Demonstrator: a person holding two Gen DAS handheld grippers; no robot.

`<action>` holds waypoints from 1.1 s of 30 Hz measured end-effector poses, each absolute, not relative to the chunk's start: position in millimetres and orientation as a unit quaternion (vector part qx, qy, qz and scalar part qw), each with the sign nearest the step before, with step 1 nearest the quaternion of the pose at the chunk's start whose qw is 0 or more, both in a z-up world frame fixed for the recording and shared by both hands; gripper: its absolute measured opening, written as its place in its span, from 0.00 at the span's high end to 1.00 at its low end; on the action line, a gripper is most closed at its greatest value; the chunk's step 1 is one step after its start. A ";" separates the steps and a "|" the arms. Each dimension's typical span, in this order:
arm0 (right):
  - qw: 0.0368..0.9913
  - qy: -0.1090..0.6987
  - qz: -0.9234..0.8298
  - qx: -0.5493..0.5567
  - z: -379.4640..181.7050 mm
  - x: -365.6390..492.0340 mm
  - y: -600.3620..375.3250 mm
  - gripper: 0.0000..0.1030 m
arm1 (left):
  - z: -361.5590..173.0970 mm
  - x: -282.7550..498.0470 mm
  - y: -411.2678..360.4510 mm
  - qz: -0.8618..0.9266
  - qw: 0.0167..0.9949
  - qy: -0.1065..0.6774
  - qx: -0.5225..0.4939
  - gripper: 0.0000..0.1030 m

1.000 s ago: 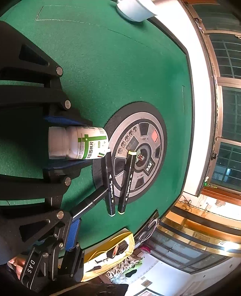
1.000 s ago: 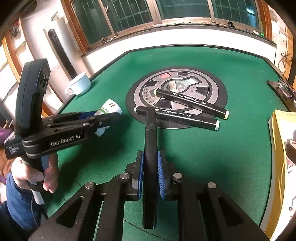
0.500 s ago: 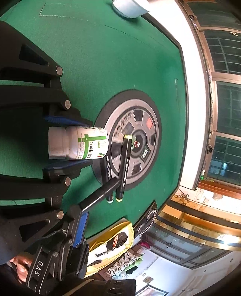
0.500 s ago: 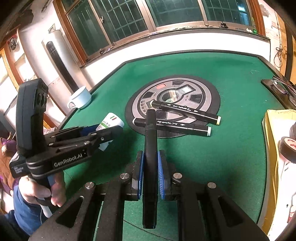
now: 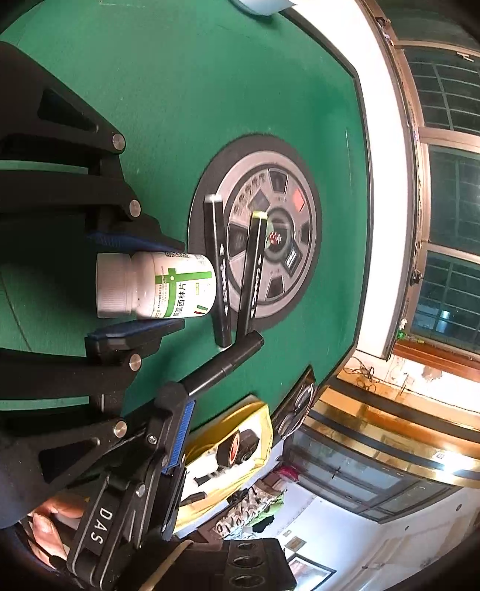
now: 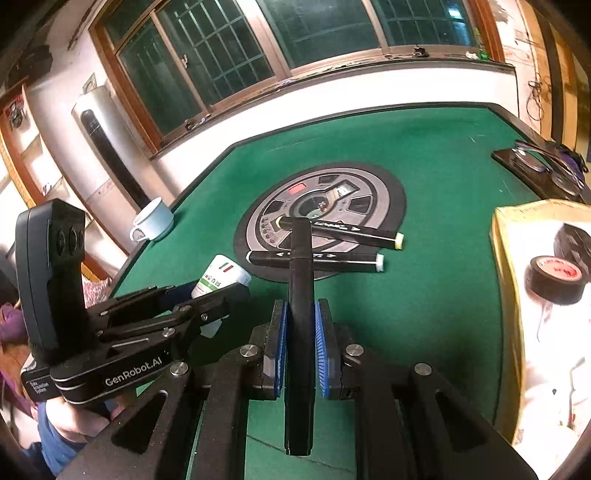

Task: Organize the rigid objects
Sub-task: 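Carry the green-labelled bottle and marker over the tray with both grippers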

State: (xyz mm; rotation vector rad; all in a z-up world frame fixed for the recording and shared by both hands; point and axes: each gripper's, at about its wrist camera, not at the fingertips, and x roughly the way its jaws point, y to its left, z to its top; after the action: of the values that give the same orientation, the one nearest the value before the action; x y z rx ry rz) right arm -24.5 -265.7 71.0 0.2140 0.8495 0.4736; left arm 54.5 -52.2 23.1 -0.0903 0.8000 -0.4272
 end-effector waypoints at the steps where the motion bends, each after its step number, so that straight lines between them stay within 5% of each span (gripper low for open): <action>1: 0.879 0.407 0.225 0.107 71.9 -26.1 -268.6 0.88 | 23.5 52.9 -55.7 -0.210 0.897 0.387 -0.045 0.71; 33: 0.912 0.341 0.111 0.200 104.7 -101.3 -446.8 0.87 | 57.8 0.1 -222.7 -0.350 0.858 0.377 -0.006 0.70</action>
State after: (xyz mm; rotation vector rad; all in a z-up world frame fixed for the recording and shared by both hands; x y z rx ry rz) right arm -101.3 -446.8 104.7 0.4129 0.7024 0.2284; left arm 0.1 -222.7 57.8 -0.0136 0.7920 -0.7345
